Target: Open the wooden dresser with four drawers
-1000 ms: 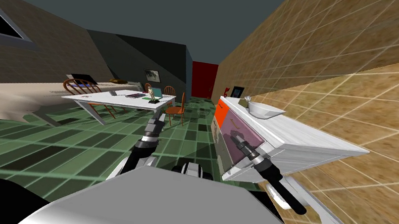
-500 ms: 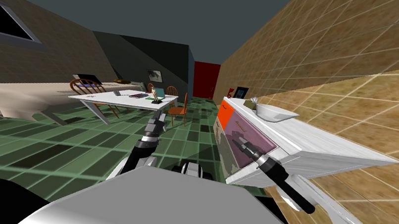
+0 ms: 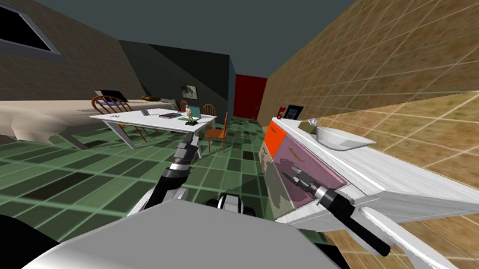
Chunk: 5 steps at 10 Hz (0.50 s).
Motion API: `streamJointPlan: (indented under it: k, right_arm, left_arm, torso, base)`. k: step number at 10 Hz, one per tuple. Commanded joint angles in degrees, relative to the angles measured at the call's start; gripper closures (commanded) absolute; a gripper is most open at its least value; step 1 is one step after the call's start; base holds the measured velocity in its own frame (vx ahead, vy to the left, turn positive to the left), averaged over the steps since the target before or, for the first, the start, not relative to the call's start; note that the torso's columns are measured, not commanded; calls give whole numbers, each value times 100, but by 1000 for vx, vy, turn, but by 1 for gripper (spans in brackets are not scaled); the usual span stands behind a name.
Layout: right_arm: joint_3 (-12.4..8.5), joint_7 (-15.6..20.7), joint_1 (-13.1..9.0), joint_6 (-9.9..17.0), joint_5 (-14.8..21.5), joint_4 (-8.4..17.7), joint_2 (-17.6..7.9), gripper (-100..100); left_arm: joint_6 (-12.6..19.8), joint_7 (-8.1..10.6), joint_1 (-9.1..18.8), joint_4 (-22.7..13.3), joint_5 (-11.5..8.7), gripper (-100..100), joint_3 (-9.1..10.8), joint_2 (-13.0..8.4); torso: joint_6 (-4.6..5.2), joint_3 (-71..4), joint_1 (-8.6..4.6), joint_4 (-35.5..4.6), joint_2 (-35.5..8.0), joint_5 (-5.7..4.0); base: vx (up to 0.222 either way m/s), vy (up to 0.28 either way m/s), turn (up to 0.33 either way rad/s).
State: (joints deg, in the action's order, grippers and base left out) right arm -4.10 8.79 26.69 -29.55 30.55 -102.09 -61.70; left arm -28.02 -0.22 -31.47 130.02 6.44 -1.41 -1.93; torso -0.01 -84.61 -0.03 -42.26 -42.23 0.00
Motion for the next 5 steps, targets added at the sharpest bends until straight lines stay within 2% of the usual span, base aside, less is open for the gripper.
streamJointPlan:
  k: [1,4,5]
  right_arm:
    - [39,154,-61,-1,188,251,-326,-100]
    - [103,582,-115,6,626,771,-943,-100]
    - [103,585,-115,6,626,771,-981,-100]
  left_arm:
    - [0,0,0,0,0,0,0,0]
    - [0,0,0,0,0,0,0,0]
    - [0,0,0,0,0,0,0,0]
  torso:
    - [1,2,-1,-1,-1,-1]
    - [0,4,5,-2,-4,0]
    - [2,-2,8,1,4,2]
  base:
    - [35,61,20]
    - [52,69,34]
    - [47,55,3]
